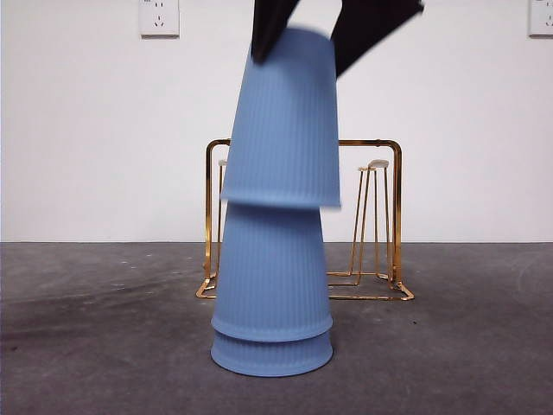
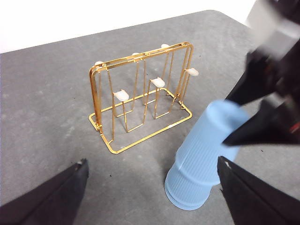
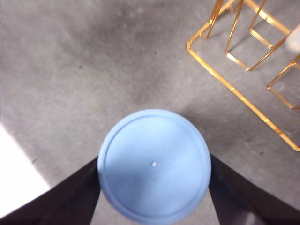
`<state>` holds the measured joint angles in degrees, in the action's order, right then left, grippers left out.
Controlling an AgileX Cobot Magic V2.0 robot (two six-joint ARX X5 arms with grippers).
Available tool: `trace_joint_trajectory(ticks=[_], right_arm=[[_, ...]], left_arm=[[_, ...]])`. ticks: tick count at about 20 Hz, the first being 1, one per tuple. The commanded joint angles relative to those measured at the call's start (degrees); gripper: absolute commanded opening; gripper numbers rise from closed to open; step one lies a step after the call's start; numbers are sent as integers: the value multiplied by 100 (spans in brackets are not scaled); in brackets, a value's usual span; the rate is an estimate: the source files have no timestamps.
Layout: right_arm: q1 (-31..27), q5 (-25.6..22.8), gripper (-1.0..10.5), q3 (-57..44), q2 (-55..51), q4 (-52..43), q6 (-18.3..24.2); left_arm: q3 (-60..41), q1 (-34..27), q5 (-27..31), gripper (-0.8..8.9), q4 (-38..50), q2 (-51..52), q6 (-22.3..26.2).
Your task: The left arm pick up the left cup on cup holder and place it on desk, then the right arm insert the right cup into the first cup, and then the left arm insert the mid cup into the first cup
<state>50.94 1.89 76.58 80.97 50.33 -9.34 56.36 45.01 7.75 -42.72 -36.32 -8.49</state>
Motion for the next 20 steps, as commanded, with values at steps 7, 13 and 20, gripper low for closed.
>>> trace_joint_trajectory(ticks=[7,13,20], right_arm=[[61,-44,496,-315,98,-529,-74],[57,-505,495,-299,-385,-433,-26],[-107,-1097,485,-313,-1867,448,-79]], left_arm=[[133,31,24,434,68,-35,46],[133,31,24,434,48,-35,31],[133,31,24,433,20,-35,28]])
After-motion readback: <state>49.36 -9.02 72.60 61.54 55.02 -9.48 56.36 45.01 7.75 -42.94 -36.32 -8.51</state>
